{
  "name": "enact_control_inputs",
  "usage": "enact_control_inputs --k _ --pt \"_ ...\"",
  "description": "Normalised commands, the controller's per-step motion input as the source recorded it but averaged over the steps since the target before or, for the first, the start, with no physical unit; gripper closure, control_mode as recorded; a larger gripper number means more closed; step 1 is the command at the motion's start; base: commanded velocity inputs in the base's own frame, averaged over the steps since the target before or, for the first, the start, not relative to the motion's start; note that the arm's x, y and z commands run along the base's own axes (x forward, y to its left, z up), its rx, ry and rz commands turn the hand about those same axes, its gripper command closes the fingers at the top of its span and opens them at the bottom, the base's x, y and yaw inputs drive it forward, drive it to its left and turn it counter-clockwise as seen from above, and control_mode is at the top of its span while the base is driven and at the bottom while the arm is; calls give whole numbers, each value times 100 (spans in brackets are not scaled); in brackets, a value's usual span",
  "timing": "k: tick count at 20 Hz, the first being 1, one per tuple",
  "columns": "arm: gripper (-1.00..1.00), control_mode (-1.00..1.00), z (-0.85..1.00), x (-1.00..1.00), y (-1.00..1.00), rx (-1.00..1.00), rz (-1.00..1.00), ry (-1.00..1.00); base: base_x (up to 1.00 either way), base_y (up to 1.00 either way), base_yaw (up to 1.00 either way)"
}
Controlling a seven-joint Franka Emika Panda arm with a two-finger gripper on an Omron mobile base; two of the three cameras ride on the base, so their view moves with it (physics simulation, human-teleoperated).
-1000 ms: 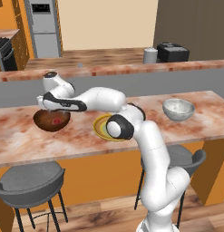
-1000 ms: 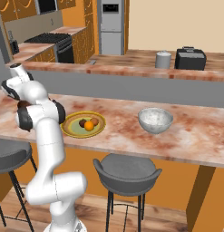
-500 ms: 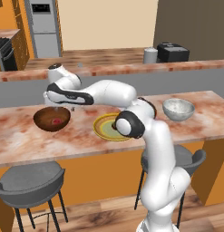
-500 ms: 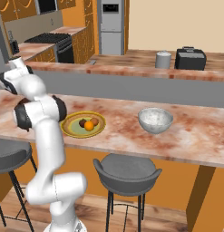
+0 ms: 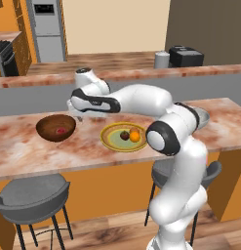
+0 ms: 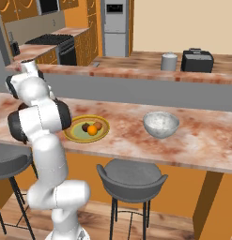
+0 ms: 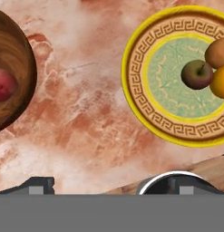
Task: Take the fruits from the plate on the dining counter and place two fruits in each bowl.
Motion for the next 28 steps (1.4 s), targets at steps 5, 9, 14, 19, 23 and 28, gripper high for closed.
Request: enact_control_inputs --k 5,9,14,19,23,28 --pt "-100 -100 0 -29 -92 9 -1 1 0 0 0" --pt "-100 -100 0 -14 -88 6 0 8 0 0 0" --pt "-100 -100 0 -6 -80 6 2 20 0 0 0" --pt "-100 -100 0 -22 -63 2 24 13 0 0 0" --pt "-100 -100 -8 -3 -44 0 34 9 0 0 0" --pt "-100 -100 -1 -12 -26 -2 42 -1 0 0 0"
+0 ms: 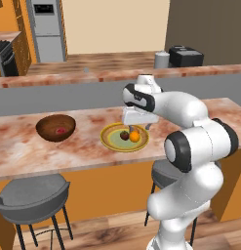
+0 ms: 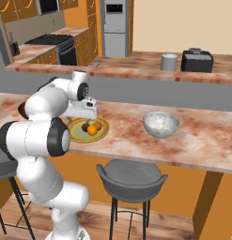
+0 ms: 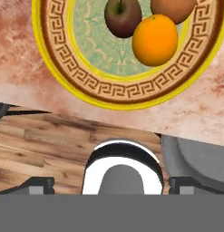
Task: Take the fruits from the plate on the dining counter and place two fruits in each bowl.
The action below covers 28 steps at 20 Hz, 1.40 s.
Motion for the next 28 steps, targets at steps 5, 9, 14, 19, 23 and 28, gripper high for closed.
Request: enact_control_inputs --k 5,9,14,19,23,28 --pt "-100 -100 -6 -14 -21 -2 41 -7 0 0 0" --pt "-100 -100 -9 0 -19 0 26 -12 0 0 0" --pt "-100 -100 -4 0 -6 0 5 -3 0 0 0" --pt "-100 -100 -5 2 0 0 0 0 0 0 0" --pt "-100 -100 -13 10 0 0 -1 0 0 0 0" --pt "-100 -100 -18 18 0 0 -3 0 0 0 0"
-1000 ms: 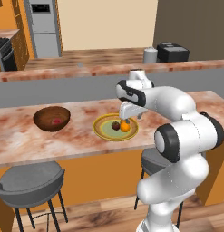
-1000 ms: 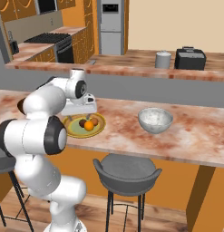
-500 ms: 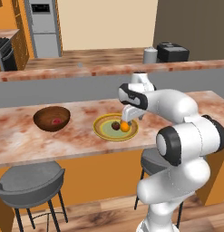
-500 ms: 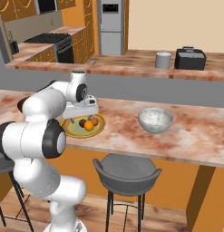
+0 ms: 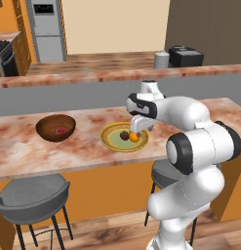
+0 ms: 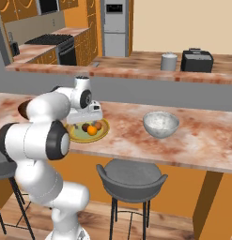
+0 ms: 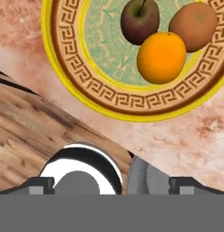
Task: Take the fruits from the plate on the dining counter and place two fruits in each bowl.
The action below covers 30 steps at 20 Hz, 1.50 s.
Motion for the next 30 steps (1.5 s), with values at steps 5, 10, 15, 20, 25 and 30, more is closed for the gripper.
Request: enact_control_inputs --k 5,10,15,20,25,30 --pt "-100 -100 -27 23 3 0 -11 0 0 0 0" --pt "-100 -100 -21 26 3 0 -16 0 0 0 0" --pt "-100 -100 -10 31 0 0 -16 0 0 0 0" --pt "-100 -100 -13 27 0 0 -16 0 0 0 0" --pt "-100 -100 -17 9 1 0 -6 0 0 0 0" --pt "-100 -100 -19 4 0 0 0 0 0 0 0"
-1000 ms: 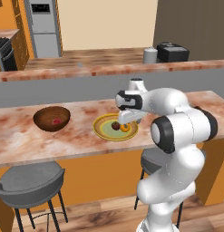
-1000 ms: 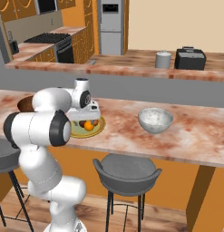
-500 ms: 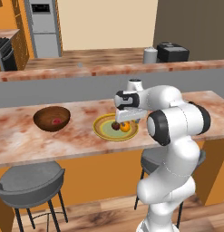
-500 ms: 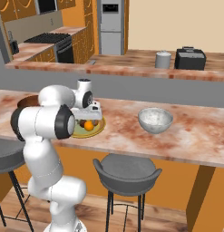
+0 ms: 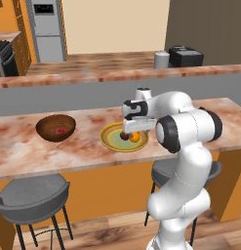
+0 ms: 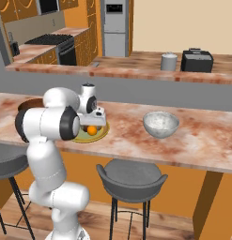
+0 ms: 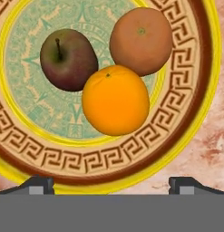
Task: Take the fruits from the plate on the dining counter and place two fruits in each bowl.
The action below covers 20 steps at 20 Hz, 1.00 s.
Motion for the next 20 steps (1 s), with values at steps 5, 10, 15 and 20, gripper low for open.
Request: enact_control_inputs --k 5,10,15,20 --pt "-100 -100 -21 13 0 0 0 0 0 0 0" --pt "-100 -100 -16 17 0 -1 0 -4 0 0 0" --pt "-100 -100 -7 20 2 0 0 -8 0 0 0" --pt "-100 -100 -8 22 3 -2 0 -5 0 0 0"
